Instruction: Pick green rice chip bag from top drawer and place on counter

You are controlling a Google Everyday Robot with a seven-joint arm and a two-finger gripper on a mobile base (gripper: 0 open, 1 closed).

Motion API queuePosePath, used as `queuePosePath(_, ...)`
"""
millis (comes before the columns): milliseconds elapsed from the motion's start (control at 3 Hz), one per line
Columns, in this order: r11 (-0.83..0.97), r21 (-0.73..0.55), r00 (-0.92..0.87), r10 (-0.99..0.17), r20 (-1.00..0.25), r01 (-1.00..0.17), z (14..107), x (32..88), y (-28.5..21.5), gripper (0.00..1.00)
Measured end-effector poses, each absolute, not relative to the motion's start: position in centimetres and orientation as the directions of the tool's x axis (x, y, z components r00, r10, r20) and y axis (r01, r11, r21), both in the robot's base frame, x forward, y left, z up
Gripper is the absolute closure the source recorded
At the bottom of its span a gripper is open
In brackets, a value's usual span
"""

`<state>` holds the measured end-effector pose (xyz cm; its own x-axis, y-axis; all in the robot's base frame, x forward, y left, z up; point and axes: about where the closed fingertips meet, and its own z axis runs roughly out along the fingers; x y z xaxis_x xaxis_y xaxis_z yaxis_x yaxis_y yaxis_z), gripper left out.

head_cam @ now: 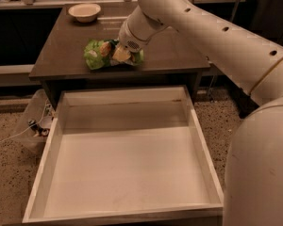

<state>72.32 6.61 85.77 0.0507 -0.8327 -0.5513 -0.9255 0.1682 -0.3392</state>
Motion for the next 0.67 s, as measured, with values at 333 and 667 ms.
queuePosePath(333,0.153,-0.358,0.071,-0.838,-0.541,-0.921,86.95,75.48,7.29,1.0)
queuePosePath(667,0.153,-0.358,0.071,-0.838,-0.541,-0.921,86.95,75.48,7.29,1.0)
